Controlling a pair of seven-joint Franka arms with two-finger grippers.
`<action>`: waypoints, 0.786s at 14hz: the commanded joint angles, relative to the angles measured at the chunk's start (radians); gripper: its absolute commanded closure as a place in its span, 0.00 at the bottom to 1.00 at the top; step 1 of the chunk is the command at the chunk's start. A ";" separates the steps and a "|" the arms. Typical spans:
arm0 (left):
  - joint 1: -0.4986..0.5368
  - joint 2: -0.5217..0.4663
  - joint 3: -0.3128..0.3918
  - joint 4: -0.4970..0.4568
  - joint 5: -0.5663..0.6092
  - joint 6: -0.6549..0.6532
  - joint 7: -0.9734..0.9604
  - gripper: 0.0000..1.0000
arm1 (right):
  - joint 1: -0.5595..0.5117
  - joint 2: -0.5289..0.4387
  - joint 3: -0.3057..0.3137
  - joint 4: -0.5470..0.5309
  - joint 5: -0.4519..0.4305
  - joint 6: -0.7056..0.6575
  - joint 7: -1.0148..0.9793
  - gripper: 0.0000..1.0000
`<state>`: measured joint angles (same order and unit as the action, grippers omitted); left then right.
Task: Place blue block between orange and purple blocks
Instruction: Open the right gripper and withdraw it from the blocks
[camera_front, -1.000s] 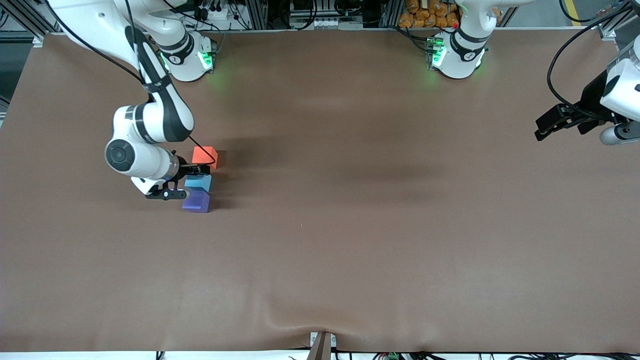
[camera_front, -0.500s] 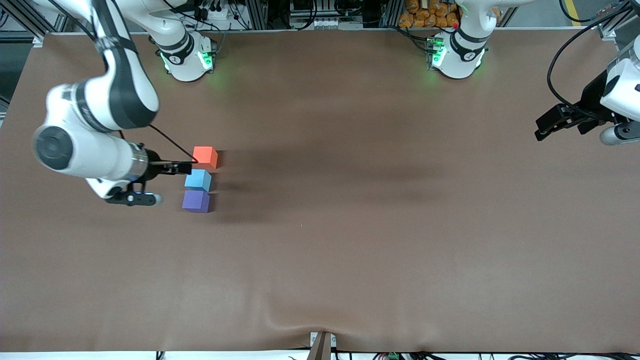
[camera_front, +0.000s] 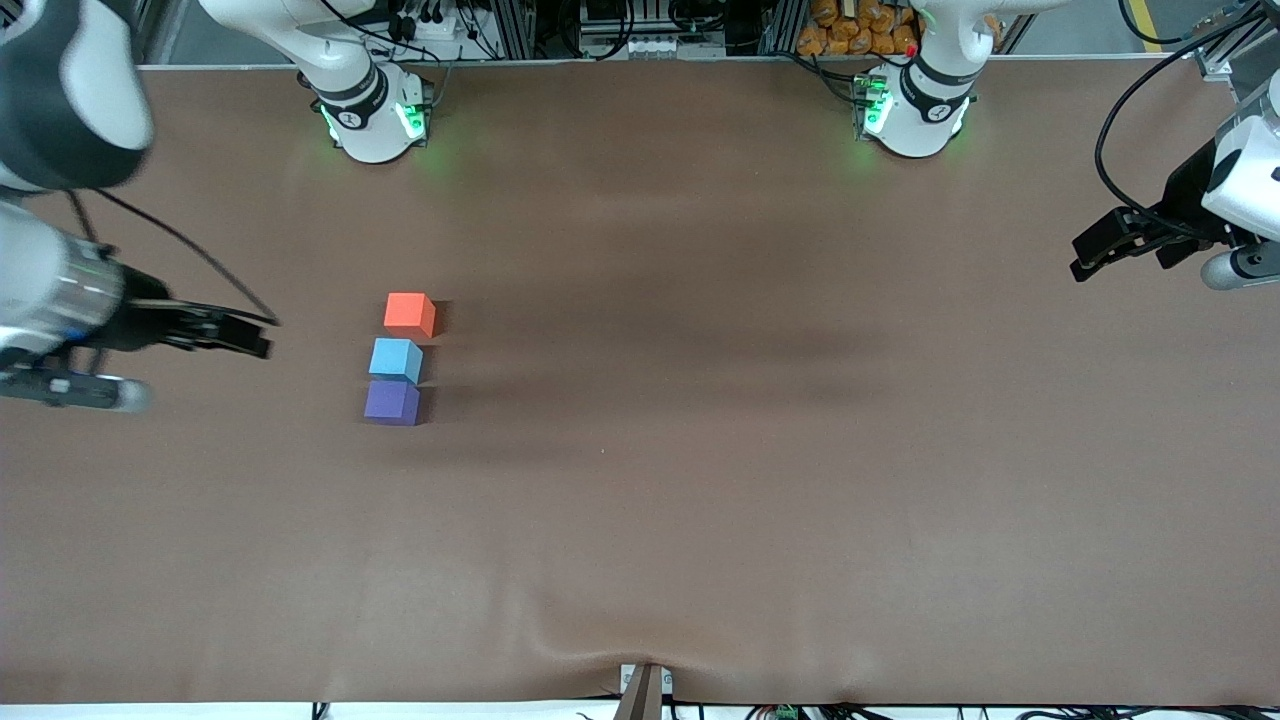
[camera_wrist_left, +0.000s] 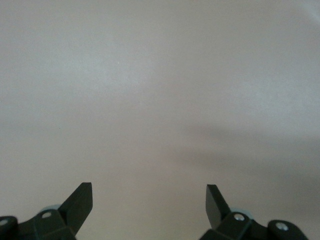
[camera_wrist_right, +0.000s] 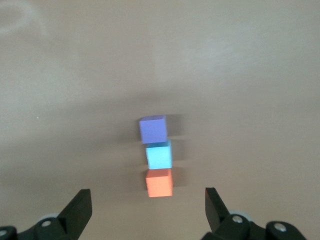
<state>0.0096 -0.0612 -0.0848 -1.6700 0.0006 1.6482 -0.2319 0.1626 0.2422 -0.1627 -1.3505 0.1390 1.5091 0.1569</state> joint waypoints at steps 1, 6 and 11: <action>0.006 0.001 -0.004 0.012 0.006 -0.002 0.019 0.00 | -0.011 0.022 -0.076 0.135 -0.009 -0.088 -0.036 0.00; 0.004 -0.008 -0.006 0.013 0.006 -0.005 0.019 0.00 | -0.015 -0.052 -0.152 0.149 -0.021 -0.203 -0.071 0.00; 0.007 -0.006 -0.006 0.015 0.004 -0.005 0.020 0.00 | -0.069 -0.184 -0.072 0.094 -0.090 -0.277 -0.069 0.00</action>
<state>0.0090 -0.0617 -0.0861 -1.6632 0.0006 1.6483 -0.2318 0.1434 0.1113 -0.2989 -1.2003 0.0681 1.2313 0.0897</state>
